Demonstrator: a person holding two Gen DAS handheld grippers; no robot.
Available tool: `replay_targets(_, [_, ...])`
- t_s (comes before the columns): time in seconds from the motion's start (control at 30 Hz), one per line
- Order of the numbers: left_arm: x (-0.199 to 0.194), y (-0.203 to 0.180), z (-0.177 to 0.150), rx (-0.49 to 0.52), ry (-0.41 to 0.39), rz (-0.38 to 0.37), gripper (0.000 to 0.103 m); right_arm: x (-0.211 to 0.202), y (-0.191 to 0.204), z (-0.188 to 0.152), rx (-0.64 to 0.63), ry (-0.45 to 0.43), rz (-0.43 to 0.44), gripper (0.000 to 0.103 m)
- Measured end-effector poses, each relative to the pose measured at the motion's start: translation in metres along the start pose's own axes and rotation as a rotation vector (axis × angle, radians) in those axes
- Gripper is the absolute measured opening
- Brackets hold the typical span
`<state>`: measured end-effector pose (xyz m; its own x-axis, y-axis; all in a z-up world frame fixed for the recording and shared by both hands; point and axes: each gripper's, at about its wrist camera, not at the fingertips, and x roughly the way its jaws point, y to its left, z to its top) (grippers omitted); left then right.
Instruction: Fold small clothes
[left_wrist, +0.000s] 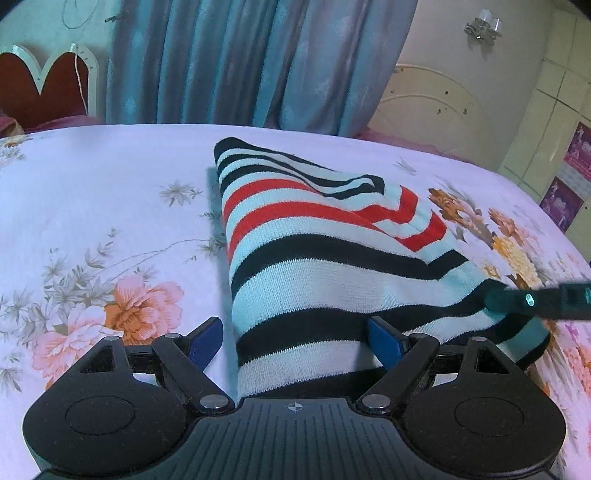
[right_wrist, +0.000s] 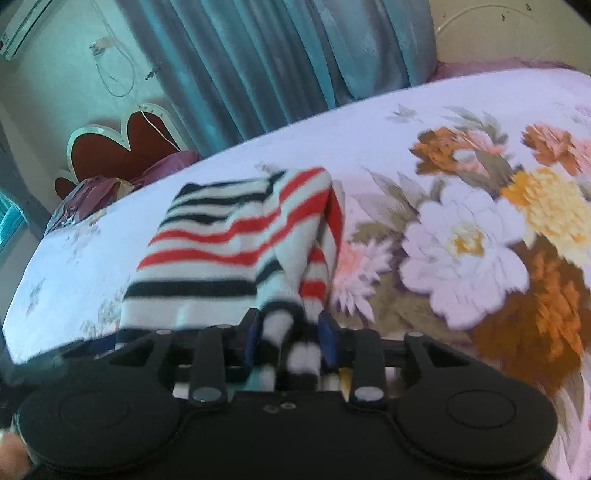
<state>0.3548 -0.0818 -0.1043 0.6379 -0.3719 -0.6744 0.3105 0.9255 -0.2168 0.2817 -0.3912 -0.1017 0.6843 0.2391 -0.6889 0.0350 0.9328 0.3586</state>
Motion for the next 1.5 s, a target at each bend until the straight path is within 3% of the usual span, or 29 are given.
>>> replay_targets(0.13, [0.004, 0.001, -0.004, 0.016, 0.005, -0.011, 0.084, 0.003, -0.002, -0.021, -0.049, 0.021, -0.071, 0.022])
replay_targets(0.3, [0.003, 0.002, -0.002, 0.007, 0.014, -0.014, 0.084, 0.003, -0.016, -0.025, 0.015, 0.036, -0.051, 0.03])
replay_targets(0.5, [-0.006, 0.001, 0.001, 0.012, 0.016, -0.022, 0.084, -0.002, -0.005, -0.028, -0.101, 0.08, -0.062, 0.026])
replay_targets(0.73, [-0.023, 0.003, 0.008, -0.028, -0.025, -0.029, 0.084, -0.002, -0.009, -0.032, -0.081, 0.132, -0.031, 0.025])
replay_targets(0.8, [-0.034, 0.004, 0.018, -0.03, -0.063, -0.04, 0.084, -0.015, -0.006, -0.022, -0.107, 0.092, -0.022, 0.031])
replay_targets(0.93, [-0.033, 0.004, 0.038, -0.037, -0.096, -0.042, 0.084, -0.023, 0.009, 0.007, -0.178, 0.008, -0.021, 0.03])
replay_targets(1.17, [-0.006, -0.005, 0.073, 0.013, -0.135, -0.017, 0.083, 0.012, 0.038, 0.053, -0.226, -0.102, -0.063, 0.029])
replay_targets(1.27, [0.017, -0.005, 0.081, -0.008, -0.095, -0.028, 0.07, 0.045, 0.048, 0.062, -0.231, -0.102, -0.085, 0.027])
replay_targets(1.4, [0.039, 0.004, 0.07, -0.035, -0.058, 0.014, 0.068, 0.076, 0.05, 0.061, -0.244, -0.109, -0.137, 0.026])
replay_targets(1.5, [0.049, 0.009, 0.057, -0.037, -0.036, 0.032, 0.068, 0.093, 0.041, 0.053, -0.268, -0.067, -0.191, 0.024])
